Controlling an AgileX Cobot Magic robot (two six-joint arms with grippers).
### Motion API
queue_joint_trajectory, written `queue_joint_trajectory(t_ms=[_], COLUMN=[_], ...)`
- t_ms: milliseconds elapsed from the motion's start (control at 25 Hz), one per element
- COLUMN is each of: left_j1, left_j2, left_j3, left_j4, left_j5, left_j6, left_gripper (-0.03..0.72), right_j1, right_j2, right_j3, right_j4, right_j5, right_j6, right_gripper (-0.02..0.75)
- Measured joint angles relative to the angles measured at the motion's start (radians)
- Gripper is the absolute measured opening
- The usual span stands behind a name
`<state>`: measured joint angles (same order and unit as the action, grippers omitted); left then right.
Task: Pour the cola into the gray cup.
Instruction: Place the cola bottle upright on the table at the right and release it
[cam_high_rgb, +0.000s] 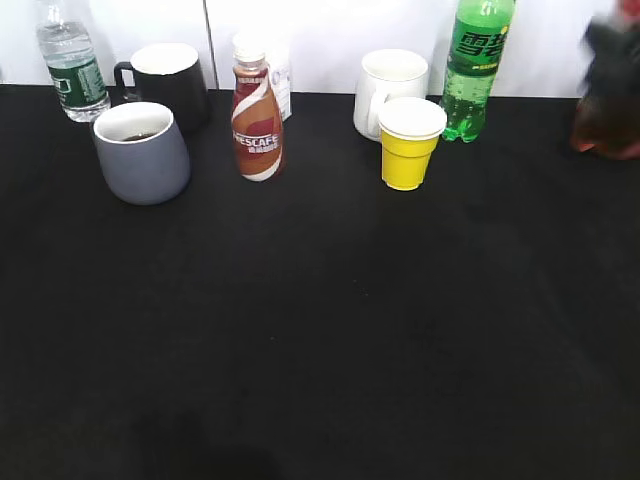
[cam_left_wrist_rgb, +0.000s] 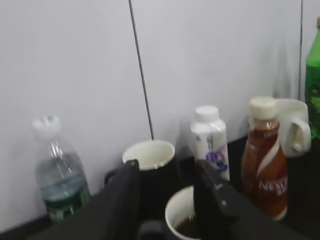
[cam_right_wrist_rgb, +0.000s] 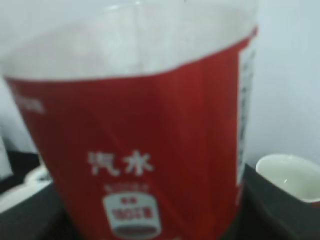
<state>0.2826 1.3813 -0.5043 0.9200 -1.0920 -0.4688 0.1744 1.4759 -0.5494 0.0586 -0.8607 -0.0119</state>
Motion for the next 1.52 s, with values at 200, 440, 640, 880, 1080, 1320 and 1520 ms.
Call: queue_joint_trajectory(t_ms=[200, 440, 640, 880, 1080, 1320, 1520], left_j1=[0.000, 0.000, 0.000, 0.000, 0.000, 0.000, 0.000], left_j2=[-0.158, -0.178, -0.178, -0.178, -0.178, -0.178, -0.178], left_j3=[0.001, 0.001, 0.001, 0.001, 0.001, 0.001, 0.001], left_j4=[0.110, 0.174, 0.175, 0.176, 0.177, 0.178, 0.178], left_j5=[0.095, 0.101, 0.106, 0.108, 0.110, 0.126, 0.136], left_j6=[-0.153, -0.169, -0.169, -0.169, -0.169, -0.169, -0.169], left_gripper=[0.282, 0.281, 0.279, 0.279, 0.264, 0.261, 0.261], right_j1=[0.000, 0.000, 0.000, 0.000, 0.000, 0.000, 0.000], right_j2=[0.350, 0.518, 0.522, 0.522, 0.522, 0.522, 0.522], right_j3=[0.001, -0.136, -0.138, -0.138, -0.126, -0.125, -0.108], right_j4=[0.020, 0.038, 0.161, 0.159, 0.109, 0.096, 0.035], right_j5=[-0.311, -0.342, -0.348, -0.348, -0.361, -0.363, -0.362], right_j6=[-0.042, -0.077, 0.110, 0.118, 0.119, 0.120, 0.096], right_gripper=[0.465, 0.465, 0.465, 0.465, 0.465, 0.496, 0.666])
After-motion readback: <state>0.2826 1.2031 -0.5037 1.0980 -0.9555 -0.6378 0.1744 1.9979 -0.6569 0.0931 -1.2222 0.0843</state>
